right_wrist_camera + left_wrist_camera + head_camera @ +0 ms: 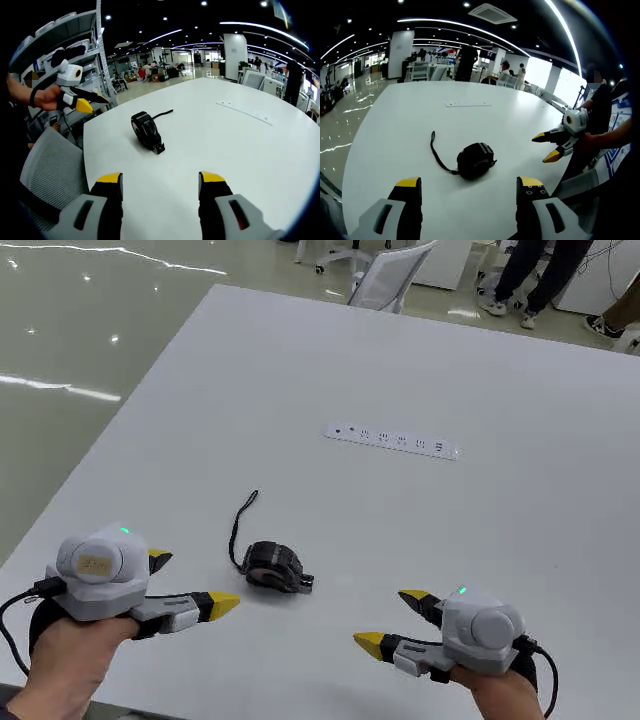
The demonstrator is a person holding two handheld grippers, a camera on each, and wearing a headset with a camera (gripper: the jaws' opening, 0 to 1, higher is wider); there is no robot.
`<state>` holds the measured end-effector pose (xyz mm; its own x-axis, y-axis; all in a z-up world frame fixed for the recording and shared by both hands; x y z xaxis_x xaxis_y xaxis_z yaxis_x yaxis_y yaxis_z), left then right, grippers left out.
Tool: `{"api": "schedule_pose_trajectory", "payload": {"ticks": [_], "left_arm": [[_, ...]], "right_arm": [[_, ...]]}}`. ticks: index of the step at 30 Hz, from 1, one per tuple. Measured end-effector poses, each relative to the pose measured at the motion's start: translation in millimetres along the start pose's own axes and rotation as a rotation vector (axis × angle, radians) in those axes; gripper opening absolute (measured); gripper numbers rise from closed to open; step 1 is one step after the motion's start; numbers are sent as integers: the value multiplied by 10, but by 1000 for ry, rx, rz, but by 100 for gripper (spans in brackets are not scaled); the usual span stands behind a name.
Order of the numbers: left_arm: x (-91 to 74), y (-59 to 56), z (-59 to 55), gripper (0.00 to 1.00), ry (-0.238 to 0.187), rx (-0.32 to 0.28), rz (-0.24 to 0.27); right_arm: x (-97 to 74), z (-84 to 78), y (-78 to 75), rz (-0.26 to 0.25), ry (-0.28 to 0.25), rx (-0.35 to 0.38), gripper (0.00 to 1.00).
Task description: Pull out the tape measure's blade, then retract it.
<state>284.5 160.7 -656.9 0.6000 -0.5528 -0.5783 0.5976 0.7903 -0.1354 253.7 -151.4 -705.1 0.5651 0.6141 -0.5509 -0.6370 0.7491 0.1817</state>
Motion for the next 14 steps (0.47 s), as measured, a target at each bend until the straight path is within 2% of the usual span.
{"api": "schedule_pose_trajectory", "payload": {"ticks": [14], "left_arm": [[-60,40,-42,74,-5,-14,10]], "right_arm": [[-53,-49,22,-11,-3,17,62]]}}
Point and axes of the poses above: the centre of the closed fingertips' face, and the gripper's own axes: x roughly forward along the fingers, y roughly to its left, z roughly out of its top, the point moved 7 cm from there along -x, roughly backward along the fingers, and after that the axes turned 4 degrees about x, right-handed, at the moved point
